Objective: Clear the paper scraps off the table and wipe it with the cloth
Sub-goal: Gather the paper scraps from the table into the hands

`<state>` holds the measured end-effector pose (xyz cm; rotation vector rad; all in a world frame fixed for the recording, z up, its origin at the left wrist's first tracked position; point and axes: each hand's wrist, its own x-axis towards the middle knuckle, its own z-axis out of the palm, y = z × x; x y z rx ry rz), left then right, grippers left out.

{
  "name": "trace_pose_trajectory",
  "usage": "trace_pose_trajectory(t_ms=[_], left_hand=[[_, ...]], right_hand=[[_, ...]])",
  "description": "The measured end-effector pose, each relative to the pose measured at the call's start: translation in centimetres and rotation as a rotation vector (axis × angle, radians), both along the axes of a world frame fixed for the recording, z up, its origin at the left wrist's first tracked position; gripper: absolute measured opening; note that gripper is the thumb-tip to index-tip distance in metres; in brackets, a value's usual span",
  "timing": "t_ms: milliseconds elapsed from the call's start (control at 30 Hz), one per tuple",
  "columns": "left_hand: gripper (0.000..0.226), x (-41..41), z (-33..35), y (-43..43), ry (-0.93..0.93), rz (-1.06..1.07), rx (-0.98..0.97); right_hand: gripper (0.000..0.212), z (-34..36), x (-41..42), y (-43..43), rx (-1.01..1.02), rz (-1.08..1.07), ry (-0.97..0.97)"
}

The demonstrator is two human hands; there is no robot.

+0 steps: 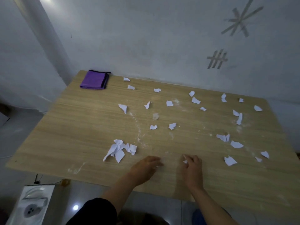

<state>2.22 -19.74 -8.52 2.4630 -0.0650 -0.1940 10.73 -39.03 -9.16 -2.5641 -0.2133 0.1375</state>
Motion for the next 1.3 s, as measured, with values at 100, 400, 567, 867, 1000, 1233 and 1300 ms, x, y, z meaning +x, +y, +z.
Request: trace_pose_trajectory(t_ms=[100, 400, 567, 867, 1000, 1233, 1300], left_hand=[[0.027, 1.1, -1.1, -0.6, -0.009, -0.010, 0.064], [0.019, 4.7, -1.1, 1.0, 0.010, 0.204, 0.046], [0.023, 9.0, 0.5, 3.6, -0.036, 0.336, 0.000], [0.058, 14.0, 1.4, 5.2, 0.078, 0.314, -0.007], [0.051, 14.2, 0.3, 5.6, 0.083, 0.285, 0.043], [0.017, 13.5, -0.4, 5.9, 0.055, 0.398, -0.018], [0.012, 13.0, -0.3, 6.3, 0.060, 0.494, -0.077]], right_hand=[[0.029, 0.0, 0.8, 0.1, 0.069, -0.003, 0.027], [0.027, 2.2, 7.7, 6.0, 0.135, 0.080, 0.021], [0.063, 2.6, 11.9, 8.6, 0.075, 0.229, 0.158], [0.027, 0.8, 13.1, 8.9, -0.061, 0.210, 0.095], [0.019, 0.6, 13.3, 8.5, -0.051, 0.160, 0.046], [0.013, 1.3, 12.6, 8.9, 0.099, 0.050, 0.036], [0.013, 1.8, 11.3, 10.0, 0.190, 0.072, 0.047]])
